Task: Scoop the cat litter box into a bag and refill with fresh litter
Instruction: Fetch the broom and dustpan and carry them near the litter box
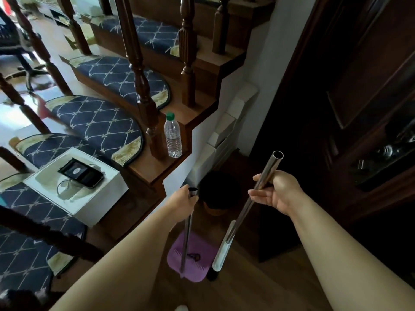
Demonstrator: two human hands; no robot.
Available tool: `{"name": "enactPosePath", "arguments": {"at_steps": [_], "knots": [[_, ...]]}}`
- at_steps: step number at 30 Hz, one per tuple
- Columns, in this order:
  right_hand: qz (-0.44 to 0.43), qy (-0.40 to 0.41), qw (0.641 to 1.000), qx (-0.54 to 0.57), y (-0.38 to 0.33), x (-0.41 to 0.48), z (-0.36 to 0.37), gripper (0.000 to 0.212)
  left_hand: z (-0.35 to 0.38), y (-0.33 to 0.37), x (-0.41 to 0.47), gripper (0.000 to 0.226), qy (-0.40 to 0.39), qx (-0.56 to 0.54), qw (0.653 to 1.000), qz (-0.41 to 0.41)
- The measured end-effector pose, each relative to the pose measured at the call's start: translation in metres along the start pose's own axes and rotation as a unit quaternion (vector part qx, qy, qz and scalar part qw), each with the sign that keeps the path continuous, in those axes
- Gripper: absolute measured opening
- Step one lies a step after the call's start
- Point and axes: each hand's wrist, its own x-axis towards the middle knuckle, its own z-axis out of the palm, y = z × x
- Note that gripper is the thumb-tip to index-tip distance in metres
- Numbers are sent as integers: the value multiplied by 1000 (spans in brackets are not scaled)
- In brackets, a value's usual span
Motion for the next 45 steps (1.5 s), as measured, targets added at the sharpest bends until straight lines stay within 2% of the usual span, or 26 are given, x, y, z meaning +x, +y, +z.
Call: {"name": "enactPosePath", "arguments": {"at_steps": [3,6,9,12,17,20,26,31,36,41,45], "knots": [[-29,-11,1000,0,-8,5,4,36,-6,-2,11,17,6,35,999,37],[-82,-5,991,-102,-10,12,4,26,-8,-3,18,15,3,43,998,54],[-113,43,975,-184,-9,19,6,17,-7,-6,28,11,-12,16,999,42],[-132,85,962,-222,-13,28,8,18,-6,-8,37,12,-5,13,999,46],[-182,99,928,-308,-33,42,17,19,-7,-10,50,19,13,57,996,65],[-197,98,913,-345,-43,53,24,17,-8,-12,60,13,26,81,993,84],[-181,77,901,-387,-52,90,33,19,-2,-2,85,21,35,88,993,76],[-159,41,903,-398,-61,128,33,18,0,15,108,3,36,109,992,46],[-150,-3,901,-408,-67,163,36,22,6,23,132,13,25,160,987,-18],[-131,-43,881,-453,-62,192,53,18,12,19,152,19,26,171,984,-40],[-123,-48,890,-437,-53,208,71,16,11,16,164,16,49,140,987,-62]]}}
